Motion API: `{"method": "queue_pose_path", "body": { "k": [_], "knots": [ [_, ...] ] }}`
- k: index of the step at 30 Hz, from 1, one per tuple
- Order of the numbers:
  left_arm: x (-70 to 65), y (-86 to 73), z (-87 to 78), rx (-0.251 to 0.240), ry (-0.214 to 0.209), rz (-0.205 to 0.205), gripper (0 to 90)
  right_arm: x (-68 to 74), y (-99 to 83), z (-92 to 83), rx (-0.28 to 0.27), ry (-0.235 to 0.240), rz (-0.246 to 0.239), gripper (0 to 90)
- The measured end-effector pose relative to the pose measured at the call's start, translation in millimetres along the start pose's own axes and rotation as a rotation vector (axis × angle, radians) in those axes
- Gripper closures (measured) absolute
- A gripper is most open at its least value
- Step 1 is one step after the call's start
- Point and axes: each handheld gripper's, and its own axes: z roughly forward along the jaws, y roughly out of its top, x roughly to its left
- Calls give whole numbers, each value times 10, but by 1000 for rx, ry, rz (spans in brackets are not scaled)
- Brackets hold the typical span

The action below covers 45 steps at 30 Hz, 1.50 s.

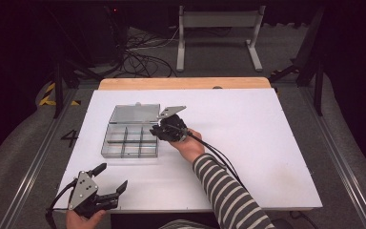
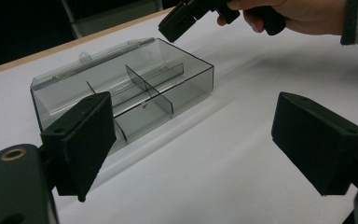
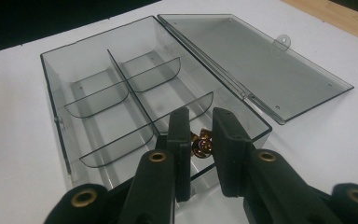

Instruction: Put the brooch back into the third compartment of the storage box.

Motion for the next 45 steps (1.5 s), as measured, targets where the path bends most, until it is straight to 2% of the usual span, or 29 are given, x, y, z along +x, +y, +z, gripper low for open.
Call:
{"method": "queue_pose_path", "body": {
  "k": [9,20,35,45],
  "knots": [
    [-3,0,2,0,-2,-2,142,3,-47,101,-9,-12,0,781],
    [-4,0,5,3,-4,2,142,30,-76,182,-15,-43,-35,779],
    [-4,-1,10,7,-6,0,142,75,-94,266,4,-57,-74,778],
    [-4,0,11,9,-7,2,142,83,-82,274,16,-55,-65,759]
  ]
}}
